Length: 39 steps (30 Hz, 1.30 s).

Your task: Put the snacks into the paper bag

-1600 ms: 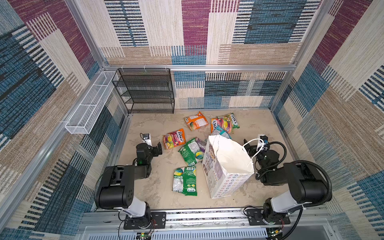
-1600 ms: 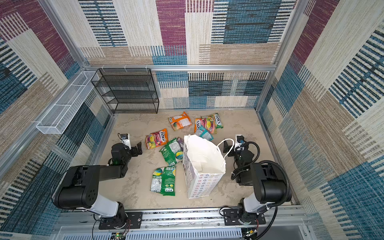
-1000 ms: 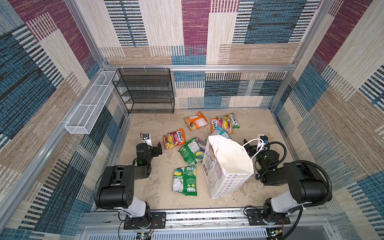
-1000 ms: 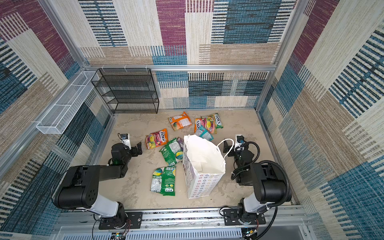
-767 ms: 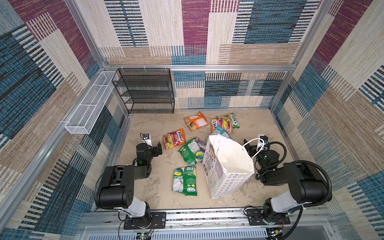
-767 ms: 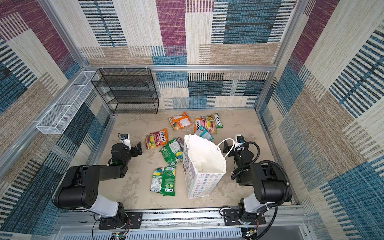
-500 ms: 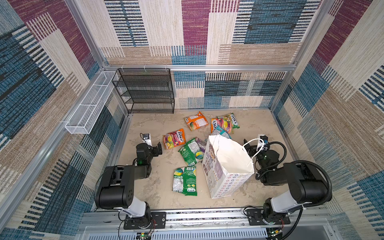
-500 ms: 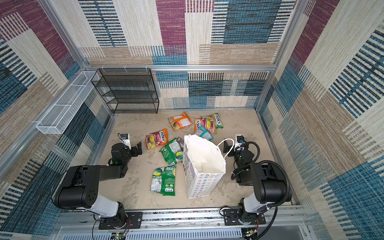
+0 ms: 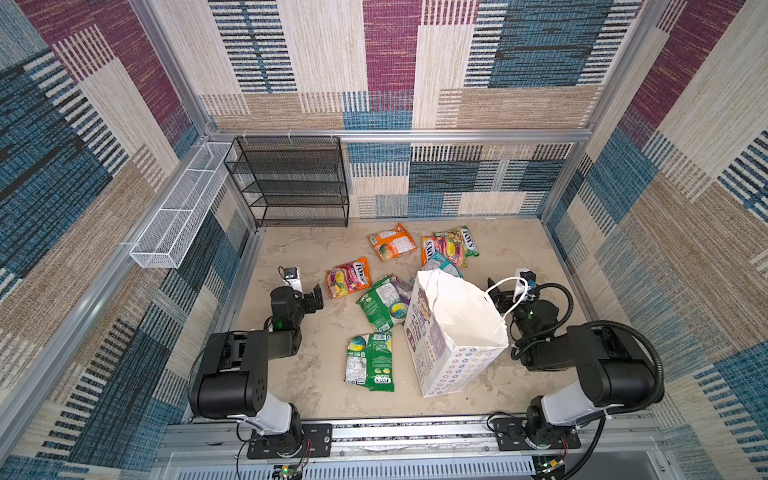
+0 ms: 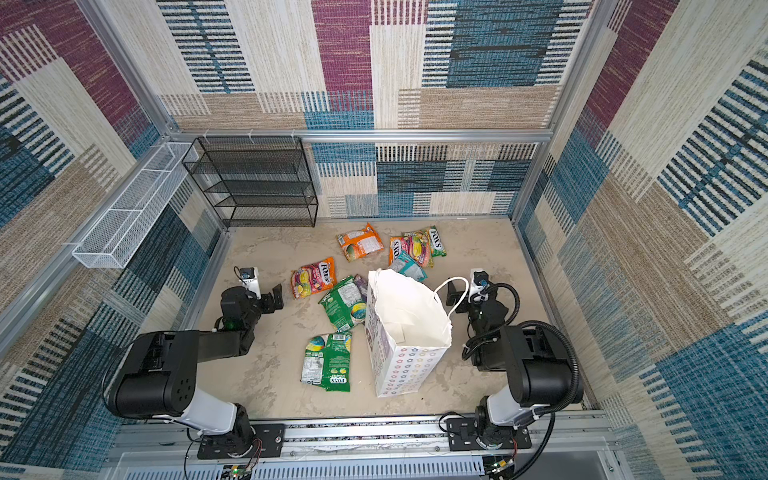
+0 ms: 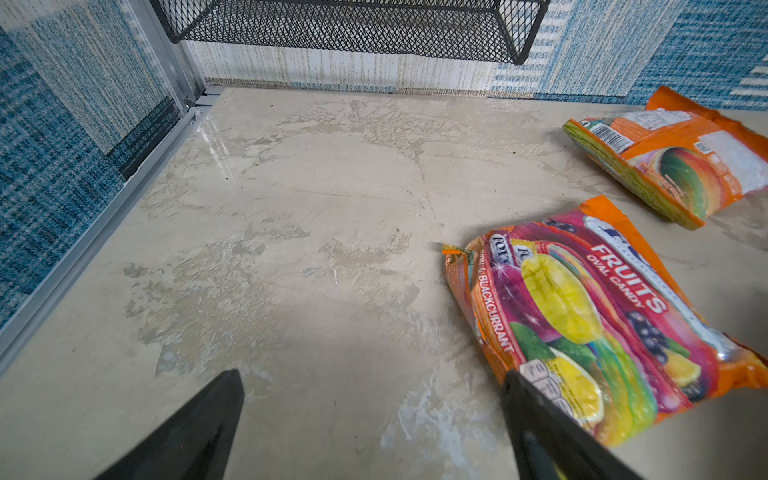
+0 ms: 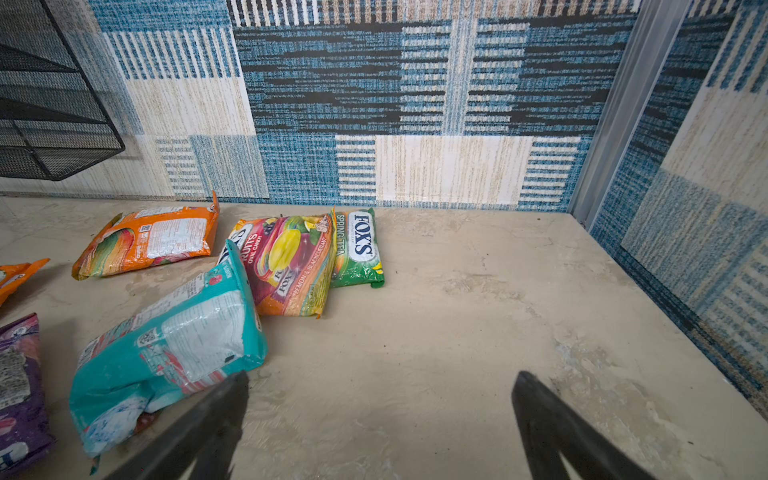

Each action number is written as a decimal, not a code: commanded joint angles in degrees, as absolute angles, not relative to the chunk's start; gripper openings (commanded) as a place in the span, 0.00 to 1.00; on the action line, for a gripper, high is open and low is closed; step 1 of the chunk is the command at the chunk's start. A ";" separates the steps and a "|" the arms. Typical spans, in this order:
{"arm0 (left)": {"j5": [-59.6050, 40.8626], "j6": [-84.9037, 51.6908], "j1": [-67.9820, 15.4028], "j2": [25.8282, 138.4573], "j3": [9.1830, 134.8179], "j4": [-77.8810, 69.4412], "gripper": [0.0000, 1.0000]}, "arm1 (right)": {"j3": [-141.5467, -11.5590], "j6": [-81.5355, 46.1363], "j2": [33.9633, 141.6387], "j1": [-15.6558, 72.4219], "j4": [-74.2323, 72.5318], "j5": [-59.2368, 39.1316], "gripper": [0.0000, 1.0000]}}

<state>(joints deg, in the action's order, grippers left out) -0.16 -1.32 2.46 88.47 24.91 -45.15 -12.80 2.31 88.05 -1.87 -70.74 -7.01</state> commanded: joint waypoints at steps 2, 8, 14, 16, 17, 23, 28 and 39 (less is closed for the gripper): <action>1.15 -0.46 1.93 85.33 24.42 -45.24 0.99 | -12.53 0.17 85.73 -1.98 -71.55 -2.71 1.00; 12.09 -9.58 -3.95 64.84 25.82 -27.40 0.99 | -18.32 -10.35 70.08 -1.94 -45.09 14.79 1.00; 10.46 -43.48 -3.07 51.24 32.19 -2.72 0.99 | -28.18 -24.63 56.65 -2.02 -16.96 23.68 1.00; 4.59 -48.14 -1.74 49.72 37.26 8.54 0.99 | -32.03 -27.79 54.11 -2.11 -9.56 24.08 1.00; -0.05 -48.01 -1.14 49.52 40.13 12.71 0.99 | -33.64 -30.04 52.49 -2.25 -6.28 23.37 1.00; -17.79 -52.54 0.37 50.60 52.11 29.29 0.99 | -45.09 -30.39 45.02 -3.42 9.53 15.18 1.00; -30.61 -51.78 2.03 45.90 50.93 24.19 0.99 | -55.01 -28.62 40.72 -3.47 18.51 1.07 1.00; -44.34 -32.54 2.81 41.96 59.88 39.14 0.99 | -72.95 -21.75 48.02 -2.93 41.42 -29.19 1.00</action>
